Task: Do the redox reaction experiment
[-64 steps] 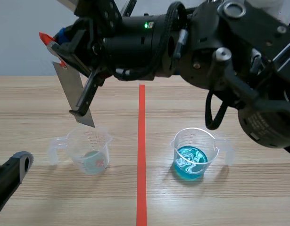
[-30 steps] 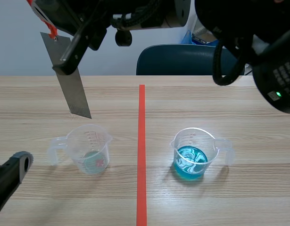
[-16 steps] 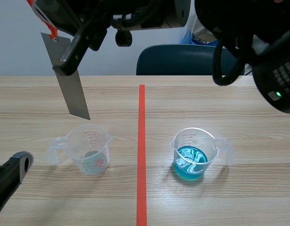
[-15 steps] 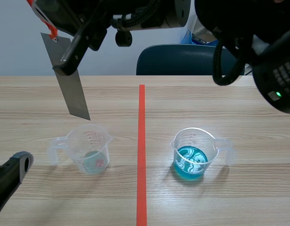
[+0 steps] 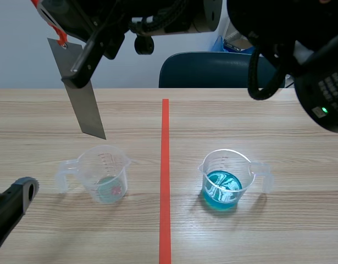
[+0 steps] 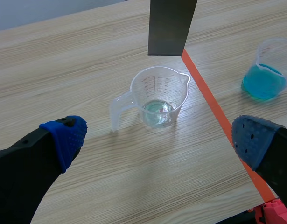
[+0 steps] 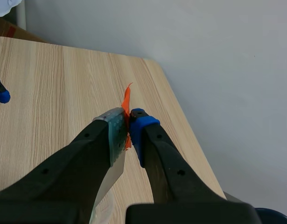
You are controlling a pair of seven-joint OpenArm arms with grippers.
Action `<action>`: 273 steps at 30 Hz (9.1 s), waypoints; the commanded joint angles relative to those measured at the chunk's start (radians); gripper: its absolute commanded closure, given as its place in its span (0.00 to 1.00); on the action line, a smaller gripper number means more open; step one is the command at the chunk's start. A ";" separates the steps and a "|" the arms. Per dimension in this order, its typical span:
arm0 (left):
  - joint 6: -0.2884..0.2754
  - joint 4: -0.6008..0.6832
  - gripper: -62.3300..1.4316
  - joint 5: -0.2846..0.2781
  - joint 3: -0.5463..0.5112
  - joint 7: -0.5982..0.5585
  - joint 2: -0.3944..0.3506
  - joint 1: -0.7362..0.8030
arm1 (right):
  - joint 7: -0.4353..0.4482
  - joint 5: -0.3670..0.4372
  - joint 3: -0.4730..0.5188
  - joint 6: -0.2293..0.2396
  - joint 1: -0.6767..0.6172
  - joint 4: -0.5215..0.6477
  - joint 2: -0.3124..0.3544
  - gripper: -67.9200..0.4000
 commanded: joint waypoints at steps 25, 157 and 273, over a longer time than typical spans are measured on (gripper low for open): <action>-0.002 0.017 0.00 -0.003 0.005 -0.013 0.008 -0.003 | 0.011 0.007 0.008 -0.007 0.018 0.006 0.000 0.98; -0.002 0.017 0.00 -0.003 0.005 -0.011 0.008 -0.003 | 0.481 0.074 0.818 0.139 -0.764 0.177 0.631 0.98; -0.040 -0.178 0.62 -0.003 0.122 0.041 -0.001 -0.280 | 0.476 0.063 0.818 0.139 -0.764 0.177 0.631 0.98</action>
